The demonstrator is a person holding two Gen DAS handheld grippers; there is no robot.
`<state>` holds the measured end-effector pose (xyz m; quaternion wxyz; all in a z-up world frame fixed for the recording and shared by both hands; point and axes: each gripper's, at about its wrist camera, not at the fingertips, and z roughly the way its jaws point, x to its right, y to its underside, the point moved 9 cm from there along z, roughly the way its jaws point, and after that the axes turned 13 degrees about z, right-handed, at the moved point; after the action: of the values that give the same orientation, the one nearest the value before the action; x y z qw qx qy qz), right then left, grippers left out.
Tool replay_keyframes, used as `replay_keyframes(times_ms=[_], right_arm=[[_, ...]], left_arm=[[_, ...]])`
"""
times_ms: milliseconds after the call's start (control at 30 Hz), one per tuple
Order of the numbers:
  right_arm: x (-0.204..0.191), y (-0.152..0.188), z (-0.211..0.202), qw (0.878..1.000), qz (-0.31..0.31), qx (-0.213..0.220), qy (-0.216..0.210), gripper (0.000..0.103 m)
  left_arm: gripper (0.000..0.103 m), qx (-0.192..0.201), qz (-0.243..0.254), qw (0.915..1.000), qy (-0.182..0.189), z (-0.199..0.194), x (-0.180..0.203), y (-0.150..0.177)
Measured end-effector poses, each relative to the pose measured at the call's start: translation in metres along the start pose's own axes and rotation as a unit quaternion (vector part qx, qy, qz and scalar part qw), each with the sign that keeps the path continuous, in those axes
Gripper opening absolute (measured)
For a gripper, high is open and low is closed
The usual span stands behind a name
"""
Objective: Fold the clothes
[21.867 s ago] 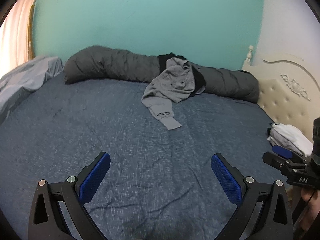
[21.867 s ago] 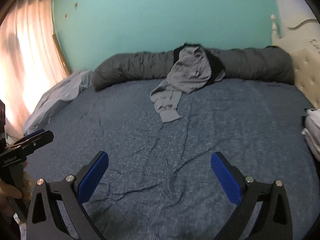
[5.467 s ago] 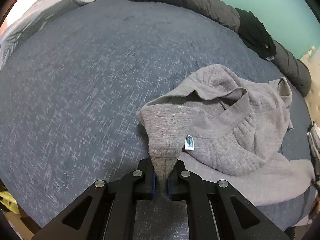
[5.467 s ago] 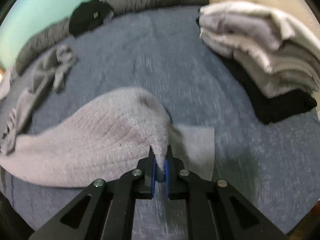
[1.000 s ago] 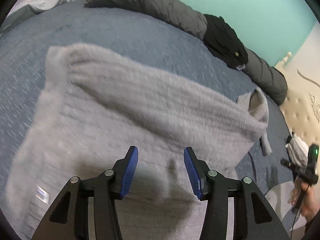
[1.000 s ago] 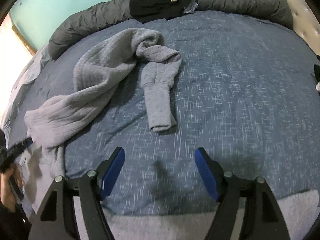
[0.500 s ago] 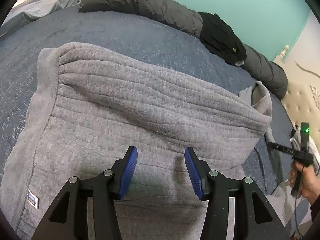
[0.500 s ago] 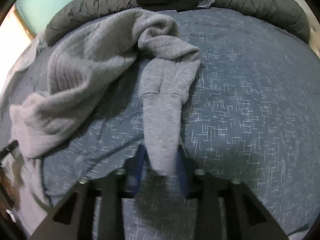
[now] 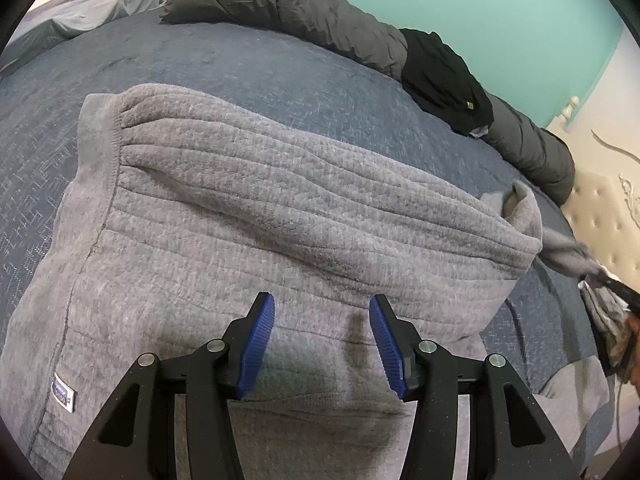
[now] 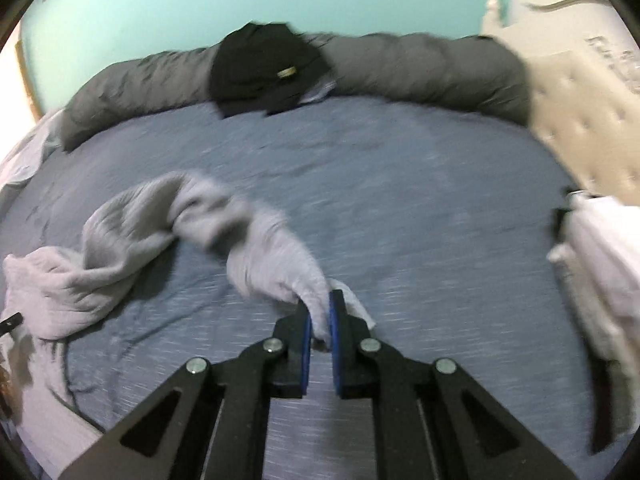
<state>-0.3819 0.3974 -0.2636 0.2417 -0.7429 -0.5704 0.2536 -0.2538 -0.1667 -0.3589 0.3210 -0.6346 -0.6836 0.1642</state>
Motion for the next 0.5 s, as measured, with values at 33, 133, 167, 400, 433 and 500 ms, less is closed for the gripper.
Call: replay_keyframes(times_ms=[33, 133, 167, 400, 433, 500], right_arm=[[0.012, -0.004, -0.007, 1.000, -0.004, 0.006, 0.013, 0.008], [0.051, -0.017, -0.023, 0.998, -0.005, 0.024, 0.055, 0.008], [0.064, -0.020, -0.029, 0.997, 0.000, 0.029, 0.065, 0.008], [0.150, -0.004, -0.036, 0.985, 0.046, 0.007, 0.167, 0.008], [0.164, 0.010, -0.026, 0.981, 0.055, -0.026, 0.185, 0.008], [0.173, 0.025, -0.016, 0.977, 0.051, -0.050, 0.200, 0.008]], left_arm=[[0.054, 0.000, 0.000, 1.0000, 0.000, 0.000, 0.000, 0.000], [0.054, 0.001, 0.000, 1.0000, -0.002, -0.002, 0.000, -0.001], [0.054, 0.001, 0.000, 1.0000, -0.002, -0.002, 0.000, -0.001], [0.054, 0.003, 0.000, 1.0000, -0.006, -0.004, 0.000, 0.000], [0.054, 0.003, 0.000, 1.0000, -0.006, -0.003, 0.001, 0.000], [0.054, 0.001, 0.000, 1.0000, -0.006, -0.002, 0.001, 0.001]])
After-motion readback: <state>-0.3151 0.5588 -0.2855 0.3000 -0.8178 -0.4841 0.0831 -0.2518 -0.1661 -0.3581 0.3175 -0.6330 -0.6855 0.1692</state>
